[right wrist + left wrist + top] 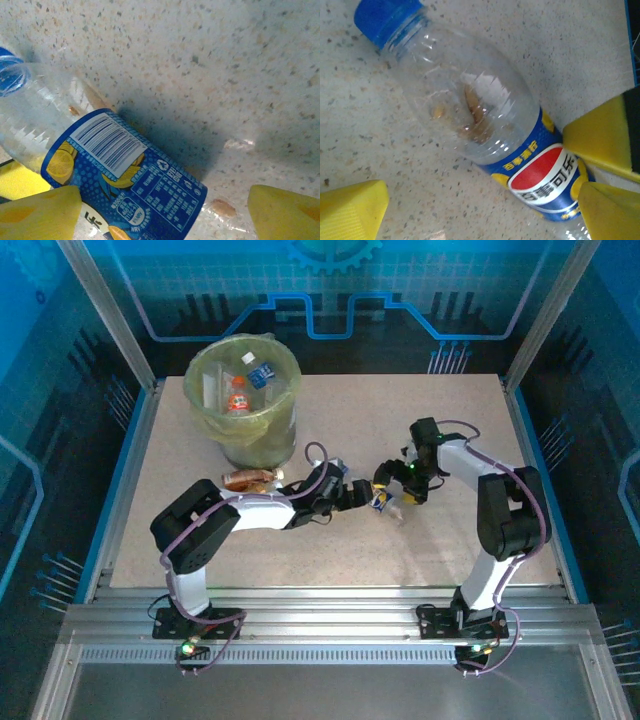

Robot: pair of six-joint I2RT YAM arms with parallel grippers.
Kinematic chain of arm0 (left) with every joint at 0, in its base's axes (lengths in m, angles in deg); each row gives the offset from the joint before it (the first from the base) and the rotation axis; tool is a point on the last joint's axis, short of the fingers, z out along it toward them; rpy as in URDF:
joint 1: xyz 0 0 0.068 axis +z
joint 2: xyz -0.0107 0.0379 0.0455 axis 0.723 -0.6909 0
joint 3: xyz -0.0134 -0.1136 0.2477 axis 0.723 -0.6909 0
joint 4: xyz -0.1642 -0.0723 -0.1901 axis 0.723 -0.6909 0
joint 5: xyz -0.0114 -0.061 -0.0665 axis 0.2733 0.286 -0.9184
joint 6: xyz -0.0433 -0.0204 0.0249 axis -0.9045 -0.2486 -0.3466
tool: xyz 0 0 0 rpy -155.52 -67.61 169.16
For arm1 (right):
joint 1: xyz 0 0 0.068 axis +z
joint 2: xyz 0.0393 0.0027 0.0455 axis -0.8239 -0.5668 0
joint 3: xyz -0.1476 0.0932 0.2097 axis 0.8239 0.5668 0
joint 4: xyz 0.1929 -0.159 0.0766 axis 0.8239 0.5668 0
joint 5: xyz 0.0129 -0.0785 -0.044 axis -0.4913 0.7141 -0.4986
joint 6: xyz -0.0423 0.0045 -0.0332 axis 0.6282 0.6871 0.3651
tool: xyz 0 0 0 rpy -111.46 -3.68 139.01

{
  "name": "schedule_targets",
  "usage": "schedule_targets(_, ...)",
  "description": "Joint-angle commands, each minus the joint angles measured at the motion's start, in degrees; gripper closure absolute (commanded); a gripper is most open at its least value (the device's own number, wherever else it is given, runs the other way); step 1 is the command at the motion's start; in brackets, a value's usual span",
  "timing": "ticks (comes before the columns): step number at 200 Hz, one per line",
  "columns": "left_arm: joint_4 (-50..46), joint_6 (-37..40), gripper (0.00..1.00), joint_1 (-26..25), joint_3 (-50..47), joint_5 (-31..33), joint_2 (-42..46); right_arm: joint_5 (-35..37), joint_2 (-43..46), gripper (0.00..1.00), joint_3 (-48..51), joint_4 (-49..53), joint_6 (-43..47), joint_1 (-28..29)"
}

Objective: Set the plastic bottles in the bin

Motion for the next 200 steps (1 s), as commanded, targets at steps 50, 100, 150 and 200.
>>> schedule_targets(50, -13.2, -3.6, 0.02, 1.3, 12.3, 9.3, -5.7, 0.4, 3.2, 0.17, 0.9, 0.6, -2.0, 0.9)
schedule_targets(100, -19.7, -3.3, 0.03, 1.1, 19.5, 9.8, -9.8, 6.5, 4.6, 0.13, -0.1, 2.3, -3.1, 0.5)
schedule_targets(150, -28.3, -1.5, 0.03, 0.1, 27.0, 10.0, -14.7, 9.2, 5.4, 0.09, -1.4, 3.2, -3.4, -0.2)
schedule_targets(200, -32.6, 0.4, 0.03, -0.7, 30.3, 10.0, -17.8, 12.3, 7.8, 0.04, -1.1, 4.0, -3.5, -0.8)
